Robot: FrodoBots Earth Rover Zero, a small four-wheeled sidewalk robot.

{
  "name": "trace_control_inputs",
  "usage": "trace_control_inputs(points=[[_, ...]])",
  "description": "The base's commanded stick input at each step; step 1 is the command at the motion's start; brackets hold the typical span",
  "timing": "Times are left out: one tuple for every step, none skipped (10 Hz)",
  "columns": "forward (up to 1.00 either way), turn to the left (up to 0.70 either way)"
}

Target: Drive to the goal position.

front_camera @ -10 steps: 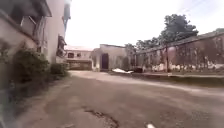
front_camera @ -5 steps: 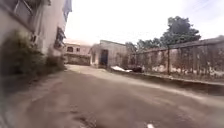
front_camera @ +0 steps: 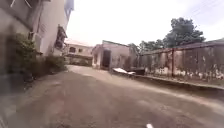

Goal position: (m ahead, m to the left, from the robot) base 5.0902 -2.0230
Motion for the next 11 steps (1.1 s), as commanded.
trace_control_inputs(points=[[0.7, 0.0], [0.7, 0.0], [0.7, 0.0], [0.7, 0.0], [0.7, 0.0], [0.7, 0.0], [0.7, 0.0], [0.7, 0.11], [0.7, 0.28], [0.7, 0.33], [0.7, 0.35]])
